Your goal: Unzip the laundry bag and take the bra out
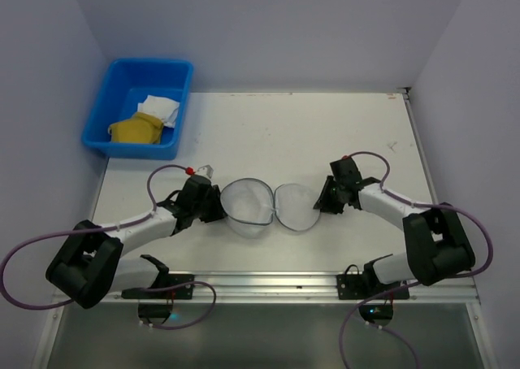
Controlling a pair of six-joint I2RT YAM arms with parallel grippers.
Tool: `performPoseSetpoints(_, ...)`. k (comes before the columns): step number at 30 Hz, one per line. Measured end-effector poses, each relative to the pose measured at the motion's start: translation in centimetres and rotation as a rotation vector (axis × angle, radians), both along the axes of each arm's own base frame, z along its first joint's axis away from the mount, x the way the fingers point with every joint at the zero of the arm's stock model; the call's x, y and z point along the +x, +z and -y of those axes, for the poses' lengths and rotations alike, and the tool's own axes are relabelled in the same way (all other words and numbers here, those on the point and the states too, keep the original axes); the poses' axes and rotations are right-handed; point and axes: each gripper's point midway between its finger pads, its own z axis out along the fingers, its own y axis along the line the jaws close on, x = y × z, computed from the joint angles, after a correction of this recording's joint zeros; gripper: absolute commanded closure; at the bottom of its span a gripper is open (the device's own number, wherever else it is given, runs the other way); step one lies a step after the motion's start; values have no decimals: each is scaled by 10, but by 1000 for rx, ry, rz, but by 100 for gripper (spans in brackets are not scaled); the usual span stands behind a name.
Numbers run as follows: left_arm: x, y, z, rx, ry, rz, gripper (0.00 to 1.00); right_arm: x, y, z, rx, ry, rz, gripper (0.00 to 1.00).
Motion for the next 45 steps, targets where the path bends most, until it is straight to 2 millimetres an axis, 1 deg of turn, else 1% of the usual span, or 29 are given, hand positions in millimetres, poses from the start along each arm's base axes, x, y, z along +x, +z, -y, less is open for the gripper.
performPoseSetpoints(1, 0, -1, -1, 3, 3, -1, 67, 1, 0, -1, 6, 0, 1, 82)
performPoseSetpoints(2, 0, -1, -1, 6, 4, -1, 71, 0, -2, -2, 8, 0, -5, 91)
performPoseSetpoints(3, 0, -1, -2, 8, 5, 0, 72, -1, -3, -2, 8, 2, -8, 95)
performPoseSetpoints(4, 0, -2, -2, 11, 6, -2, 75, -1, -2, -1, 6, 2, -11, 98)
performPoseSetpoints(5, 0, -2, -2, 12, 8, -3, 80, -1, -1, -1, 2, 3, -7, 100)
performPoseSetpoints(7, -1, -3, -3, 16, 10, -5, 86, -1, 6, 3, -18, 4, 8, 100)
performPoseSetpoints(8, -1, -3, -3, 17, 10, -5, 92, 0, 12, 6, -31, 6, 22, 100)
performPoseSetpoints(10, -1, -3, -2, 18, 7, -4, 97, 4, 31, 10, -54, 17, 75, 100)
performPoseSetpoints(11, -1, -2, -1, 18, 2, -4, 100, 7, 44, 11, -61, 27, 110, 100)
performPoseSetpoints(13, 1, 2, 4, 17, -8, 0, 100, 16, 72, 9, -75, 59, 197, 100)
performPoseSetpoints(16, 7, 14, 20, 8, -34, 21, 100, 23, 110, -2, -93, 128, 311, 100)
performPoseSetpoints(18, 12, 23, 34, 0, -59, 37, 100, 24, 131, -14, -108, 187, 365, 100)
performPoseSetpoints(21, 20, 32, 56, -9, -84, 46, 100, 21, 153, -36, -123, 285, 414, 100)
performPoseSetpoints(24, 28, 33, 79, -2, -109, 48, 100, 17, 164, -57, -138, 371, 433, 100)
performPoseSetpoints(26, 28, 30, 94, 5, -128, 38, 100, 15, 164, -72, -150, 431, 432, 100)
performPoseSetpoints(28, 27, 23, 105, 10, -144, 24, 100, 12, 158, -87, -163, 490, 417, 100)
performPoseSetpoints(30, 23, 13, 110, 17, -153, 3, 100, 8, 149, -104, -182, 553, 395, 100)
performPoseSetpoints(32, 21, 7, 111, 19, -147, -14, 100, 3, 141, -120, -194, 611, 375, 100)
performPoseSetpoints(34, 22, 6, 113, 7, -136, -13, 100, -2, 130, -140, -200, 672, 354, 100)
performPoseSetpoints(37, 20, 2, 111, -9, -123, -10, 100, -12, 111, -159, -187, 738, 316, 100)
performPoseSetpoints(40, 17, -3, 108, -29, -103, -9, 100, -19, 96, -175, -135, 782, 290, 100)
performPoseSetpoints(45, 14, -4, 106, -91, -69, 12, 100, -34, 72, -190, -31, 843, 253, 100)
